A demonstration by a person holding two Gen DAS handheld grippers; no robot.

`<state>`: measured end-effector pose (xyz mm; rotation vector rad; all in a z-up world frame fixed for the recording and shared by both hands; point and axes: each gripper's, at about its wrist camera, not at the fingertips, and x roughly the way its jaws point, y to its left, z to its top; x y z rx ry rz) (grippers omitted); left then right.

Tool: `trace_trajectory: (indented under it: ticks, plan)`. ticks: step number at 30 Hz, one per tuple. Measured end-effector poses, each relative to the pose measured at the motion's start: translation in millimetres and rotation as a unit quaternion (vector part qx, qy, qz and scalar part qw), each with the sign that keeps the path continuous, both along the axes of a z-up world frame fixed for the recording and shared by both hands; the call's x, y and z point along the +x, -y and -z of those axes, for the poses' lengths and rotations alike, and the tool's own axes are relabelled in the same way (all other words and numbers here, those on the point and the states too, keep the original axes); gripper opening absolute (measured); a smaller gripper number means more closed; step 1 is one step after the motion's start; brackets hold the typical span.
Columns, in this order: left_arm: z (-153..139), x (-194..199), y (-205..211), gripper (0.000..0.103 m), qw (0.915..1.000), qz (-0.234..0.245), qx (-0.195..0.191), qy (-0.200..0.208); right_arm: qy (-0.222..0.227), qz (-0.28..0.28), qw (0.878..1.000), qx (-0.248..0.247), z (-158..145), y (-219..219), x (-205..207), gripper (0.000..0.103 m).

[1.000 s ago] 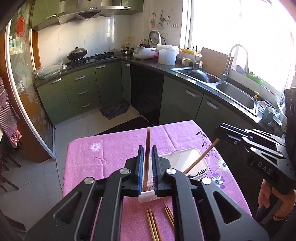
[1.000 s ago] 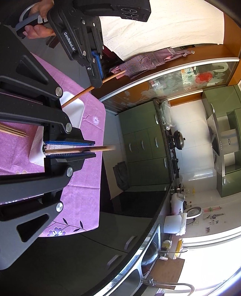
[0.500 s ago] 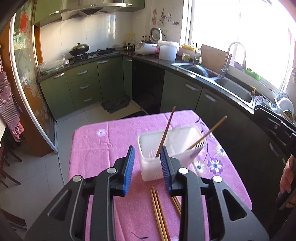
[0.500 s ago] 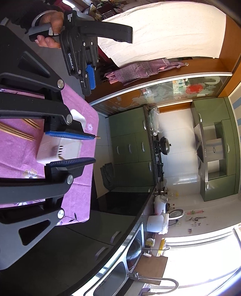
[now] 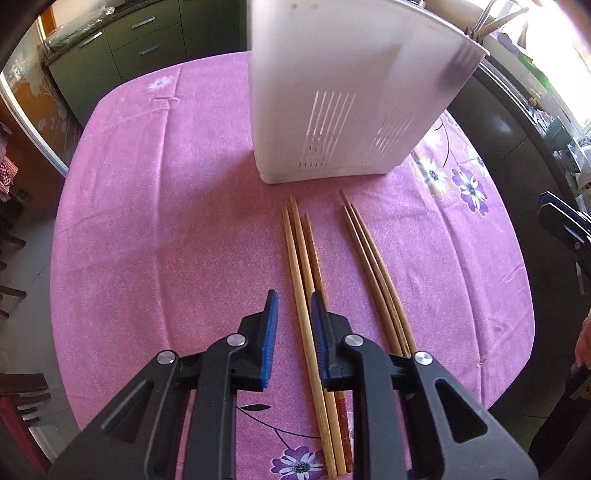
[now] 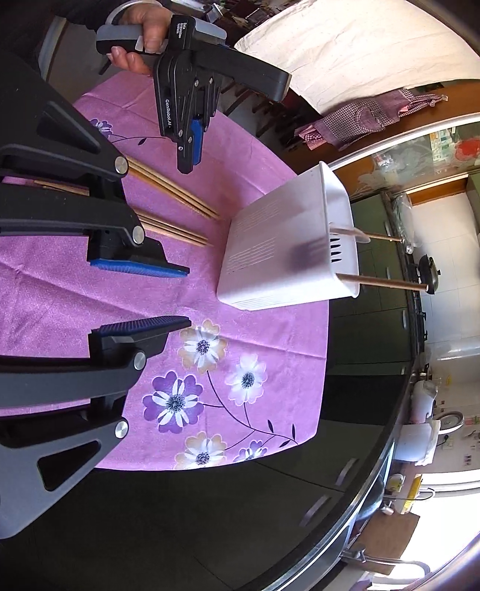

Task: Organize utensils
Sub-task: 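Grasp another chopstick with the left tool while the right tool approaches the remaining chopsticks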

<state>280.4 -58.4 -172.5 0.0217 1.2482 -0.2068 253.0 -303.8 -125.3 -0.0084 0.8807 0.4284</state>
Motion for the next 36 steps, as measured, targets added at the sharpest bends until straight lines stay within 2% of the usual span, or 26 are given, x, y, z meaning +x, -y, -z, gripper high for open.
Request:
trace_trajectory:
  ticks: [3,16,22,23,27,30,36]
  plan:
    - [4,2,4,0.017,0.9999,0.000,0.012,-0.003,0.000,0.000,1.000,0.001,1,4,0,0.027]
    - [21,9,12,0.013,0.9984,0.004,0.048,-0.028,-0.015,-0.012,1.000,-0.001,4,-2,4,0.027]
    - [26,10,14,0.012,0.9980,0.009,0.057,-0.026,-0.019,-0.016,1.000,-0.005,6,-6,4,0.027]
    - [26,10,14,0.009,0.9982,0.009,0.054,-0.026,-0.020,-0.018,1.000,-0.006,6,-7,4,0.027]
    - [24,10,12,0.007,0.9987,0.003,0.045,-0.025,-0.025,-0.022,0.999,-0.010,8,-10,5,0.027]
    - [16,8,5,0.007,0.9993,-0.003,0.034,-0.014,-0.026,-0.024,0.999,-0.012,9,-12,5,0.027]
    - [-28,-5,-10,0.007,0.9987,-0.012,0.019,0.046,-0.030,-0.029,0.999,-0.016,11,-18,7,0.027]
